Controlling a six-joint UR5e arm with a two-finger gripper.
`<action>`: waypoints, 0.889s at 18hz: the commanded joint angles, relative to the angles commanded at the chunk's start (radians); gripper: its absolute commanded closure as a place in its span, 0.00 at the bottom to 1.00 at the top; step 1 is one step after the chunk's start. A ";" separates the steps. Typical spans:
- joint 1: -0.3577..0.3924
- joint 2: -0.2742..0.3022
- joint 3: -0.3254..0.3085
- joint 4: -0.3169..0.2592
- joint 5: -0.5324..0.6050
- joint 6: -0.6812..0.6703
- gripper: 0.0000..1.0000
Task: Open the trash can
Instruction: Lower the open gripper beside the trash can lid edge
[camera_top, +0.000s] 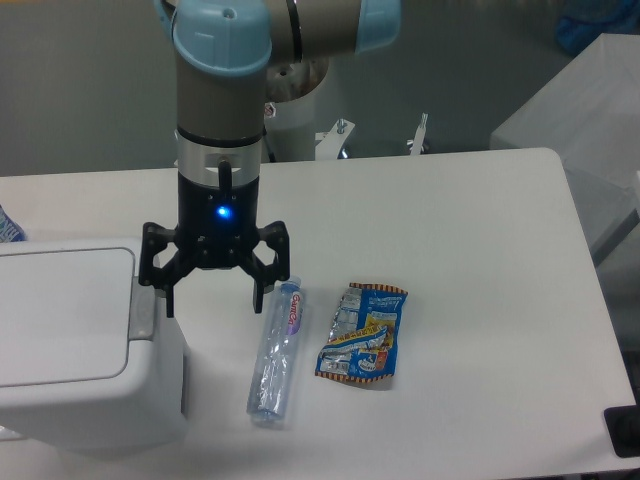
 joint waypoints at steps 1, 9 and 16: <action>0.000 -0.002 0.000 0.000 0.000 0.002 0.00; 0.003 0.000 -0.001 -0.002 -0.005 -0.003 0.00; 0.012 0.001 0.014 0.000 -0.003 -0.008 0.00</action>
